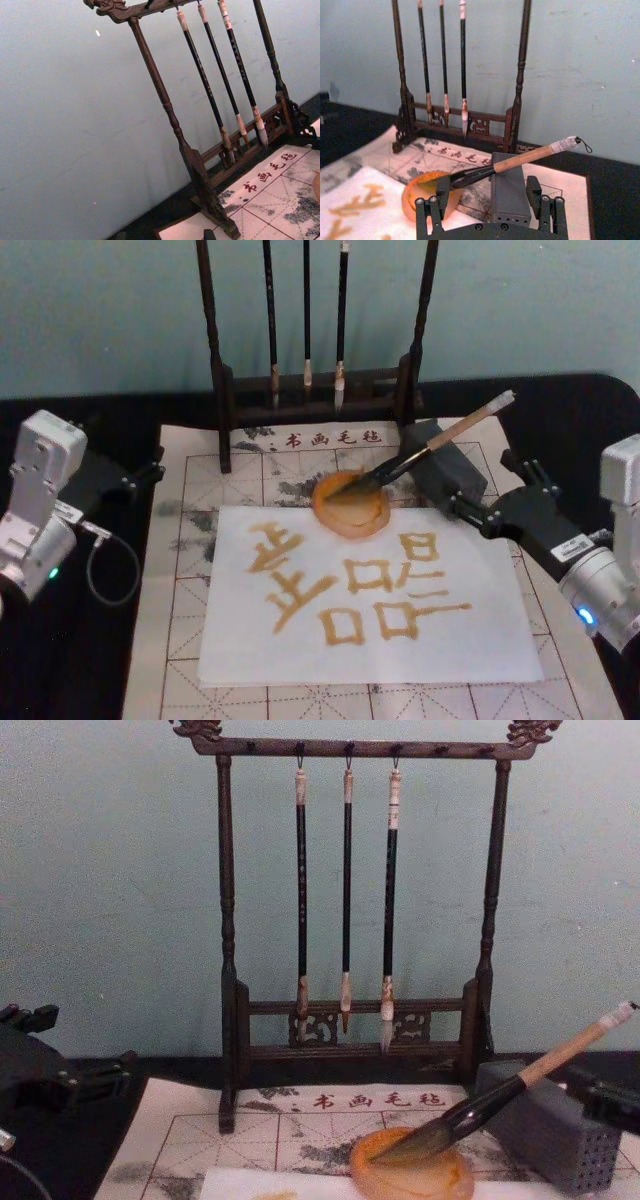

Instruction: Pick up the brush from the inkstone, write on the paper, then place the brush back to its original position.

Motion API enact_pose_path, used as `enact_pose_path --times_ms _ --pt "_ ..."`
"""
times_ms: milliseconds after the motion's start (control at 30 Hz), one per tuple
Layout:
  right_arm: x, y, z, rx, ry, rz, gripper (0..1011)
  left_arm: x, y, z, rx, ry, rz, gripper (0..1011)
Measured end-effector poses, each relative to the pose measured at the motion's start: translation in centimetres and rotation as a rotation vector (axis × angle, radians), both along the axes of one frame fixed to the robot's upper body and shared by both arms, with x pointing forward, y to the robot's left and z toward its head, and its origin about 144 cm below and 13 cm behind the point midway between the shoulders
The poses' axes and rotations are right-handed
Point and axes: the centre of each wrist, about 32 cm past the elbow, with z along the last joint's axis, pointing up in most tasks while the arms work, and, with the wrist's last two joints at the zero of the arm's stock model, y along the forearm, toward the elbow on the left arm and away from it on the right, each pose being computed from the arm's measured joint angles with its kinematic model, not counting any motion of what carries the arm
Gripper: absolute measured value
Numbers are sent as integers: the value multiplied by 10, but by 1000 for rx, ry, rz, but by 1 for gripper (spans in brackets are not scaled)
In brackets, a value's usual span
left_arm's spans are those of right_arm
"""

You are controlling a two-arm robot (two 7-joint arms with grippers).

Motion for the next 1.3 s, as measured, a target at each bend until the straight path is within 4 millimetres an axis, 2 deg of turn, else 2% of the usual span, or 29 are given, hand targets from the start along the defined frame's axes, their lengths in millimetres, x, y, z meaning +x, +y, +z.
enact_pose_path --times_ms 467,1300 --pt "3 3 -3 -160 6 11 1003 0 0 0 0 0 0 1001" --pt "3 2 -2 -153 2 11 1003 0 0 0 0 0 0 1001"
